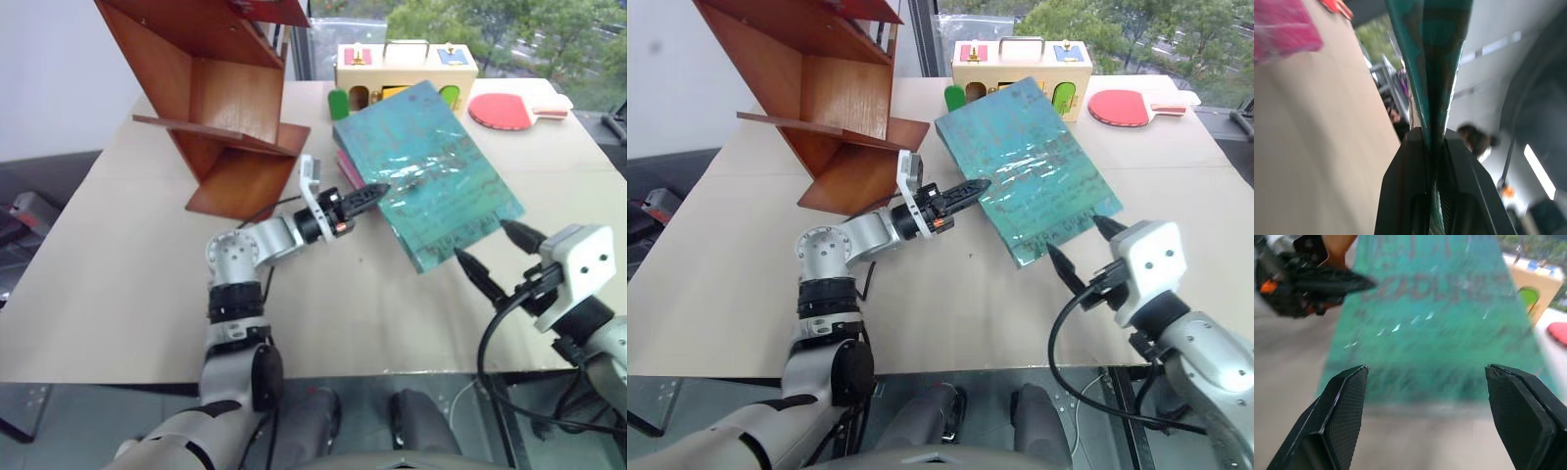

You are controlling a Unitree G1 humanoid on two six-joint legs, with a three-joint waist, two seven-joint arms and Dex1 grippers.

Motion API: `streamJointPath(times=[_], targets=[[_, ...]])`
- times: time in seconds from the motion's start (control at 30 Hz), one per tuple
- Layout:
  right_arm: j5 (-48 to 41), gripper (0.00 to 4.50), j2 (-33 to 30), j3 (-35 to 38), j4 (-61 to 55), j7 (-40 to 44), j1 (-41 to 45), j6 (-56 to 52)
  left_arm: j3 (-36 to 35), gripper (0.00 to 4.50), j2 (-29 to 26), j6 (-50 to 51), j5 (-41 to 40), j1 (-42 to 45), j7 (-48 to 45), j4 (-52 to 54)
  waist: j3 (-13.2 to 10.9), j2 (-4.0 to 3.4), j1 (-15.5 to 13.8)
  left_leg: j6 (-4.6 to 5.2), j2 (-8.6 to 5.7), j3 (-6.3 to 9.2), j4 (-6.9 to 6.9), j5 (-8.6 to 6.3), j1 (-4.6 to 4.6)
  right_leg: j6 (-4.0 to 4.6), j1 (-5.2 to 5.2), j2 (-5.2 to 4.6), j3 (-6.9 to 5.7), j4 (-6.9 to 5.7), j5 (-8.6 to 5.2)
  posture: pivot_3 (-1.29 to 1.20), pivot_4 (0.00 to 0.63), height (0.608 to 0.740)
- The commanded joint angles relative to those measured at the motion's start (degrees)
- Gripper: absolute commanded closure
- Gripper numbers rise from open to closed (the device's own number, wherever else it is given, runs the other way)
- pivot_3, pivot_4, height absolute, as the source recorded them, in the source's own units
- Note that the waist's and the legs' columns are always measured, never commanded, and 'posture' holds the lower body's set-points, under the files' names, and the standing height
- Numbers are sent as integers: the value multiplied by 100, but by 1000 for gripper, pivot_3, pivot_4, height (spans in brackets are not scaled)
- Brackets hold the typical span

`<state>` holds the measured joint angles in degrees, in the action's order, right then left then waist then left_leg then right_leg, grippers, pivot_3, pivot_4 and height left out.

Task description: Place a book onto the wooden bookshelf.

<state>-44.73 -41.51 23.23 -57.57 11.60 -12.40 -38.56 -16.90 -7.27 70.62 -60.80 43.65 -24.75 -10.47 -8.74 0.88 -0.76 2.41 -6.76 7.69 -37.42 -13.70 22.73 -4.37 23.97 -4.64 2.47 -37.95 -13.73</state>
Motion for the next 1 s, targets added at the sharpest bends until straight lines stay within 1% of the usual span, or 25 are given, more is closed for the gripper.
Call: streamJointPath(times=[0.03,0.1,0.17,0.2,0.23,0.33,0.37,0.5,0.57,0.6,0.63,0.77,0.83,0.87,0.93,1.0], targets=[[-1098,579,-225,538,-243,-109,89,391,649,4402,-712,-683,493,472,-1200,625,-2,4,8,0,1,1,1,0,2,0,0,0,0,1,0,0,150,740],[-1437,579,-278,513,-243,-81,278,455,1257,4402,-1376,-1695,1285,514,-2167,933,-1,2,12,0,1,-4,0,0,1,1,0,-1,4,2,0,0,150,740],[-1597,579,-294,481,-242,93,242,503,1899,4402,-2089,-3175,2320,429,-3127,1499,-2,3,5,0,1,-7,6,0,-2,1,-4,-14,7,10,0,0,150,740],[-1606,579,-318,344,-221,68,336,474,2048,4402,-2312,-3764,2654,413,-3512,1548,-7,6,16,1,1,-5,9,0,-2,2,-4,-25,4,11,-1,0,150,740],[-1591,579,-357,273,-197,124,353,463,2035,4402,-2515,-4031,2709,490,-3800,1653,-4,2,10,0,4,-8,17,0,1,3,-1,-25,5,20,0,0,150,740],[-1671,579,-417,87,-56,370,434,480,2041,4402,-3140,-5423,3350,814,-4657,1567,-11,12,-10,3,3,0,21,-2,9,4,-2,-30,-3,35,0,0,150,740],[-1647,579,-438,62,-21,492,422,499,2029,4402,-3265,-5966,3657,1007,-4741,1365,-12,13,-16,4,3,2,21,-2,11,4,-2,-31,-7,39,0,0,150,740],[-1512,579,-425,12,136,871,355,597,1833,4402,-3480,-7021,4084,1822,-4862,643,-13,16,-29,12,-1,8,15,-7,14,2,-13,-36,-18,49,1,0,150,740],[-1717,579,-417,-38,103,996,480,665,1763,4402,-3715,-7587,4309,2304,-5042,180,-16,19,-8,16,-2,7,13,-9,13,0,-15,-36,-18,51,1,0,150,740],[-1772,579,-403,-92,137,1054,566,688,1778,4402,-3880,-7830,4454,2475,-5186,-77,-18,21,17,17,-2,8,12,-9,13,0,-14,-34,-19,50,1,0,150,740],[-1673,579,-419,-131,195,1198,578,725,1787,4402,-4057,-7862,4546,2656,-5295,-269,-22,23,60,17,-1,7,12,-9,13,0,-11,-31,-16,47,1,0,150,740],[-1047,579,-470,-434,607,1479,818,798,2026,4402,-4527,-8062,5048,3357,-5609,-1014,-23,24,139,17,0,6,13,-9,9,-2,-8,-19,-16,39,-1,0,150,740],[-987,579,-406,-550,731,1550,1102,870,2239,4402,-4812,-8276,5414,3768,-5979,-1400,-27,28,142,18,-2,5,4,-9,9,-3,-9,-3,-14,34,-2,0,150,740],[-954,579,-394,-593,779,1610,1199,893,2331,4402,-4913,-8385,5610,3968,-6075,-1585,-41,43,149,18,-3,4,3,-9,8,-3,-9,-4,-14,30,-2,0,150,740],[-839,579,-386,-648,860,1708,1315,921,2510,4402,-5120,-8302,5875,4283,-6337,-1821,-45,46,152,18,-1,5,-5,-9,12,-5,-9,3,-17,26,-1,0,150,740],[-816,579,-362,-658,935,1808,1390,953,2723,4402,-5359,-8473,6228,4570,-6601,-2123,-49,49,157,19,-1,7,-3,-9,12,-5,-8,4,-18,27,-2,0,150,740]])
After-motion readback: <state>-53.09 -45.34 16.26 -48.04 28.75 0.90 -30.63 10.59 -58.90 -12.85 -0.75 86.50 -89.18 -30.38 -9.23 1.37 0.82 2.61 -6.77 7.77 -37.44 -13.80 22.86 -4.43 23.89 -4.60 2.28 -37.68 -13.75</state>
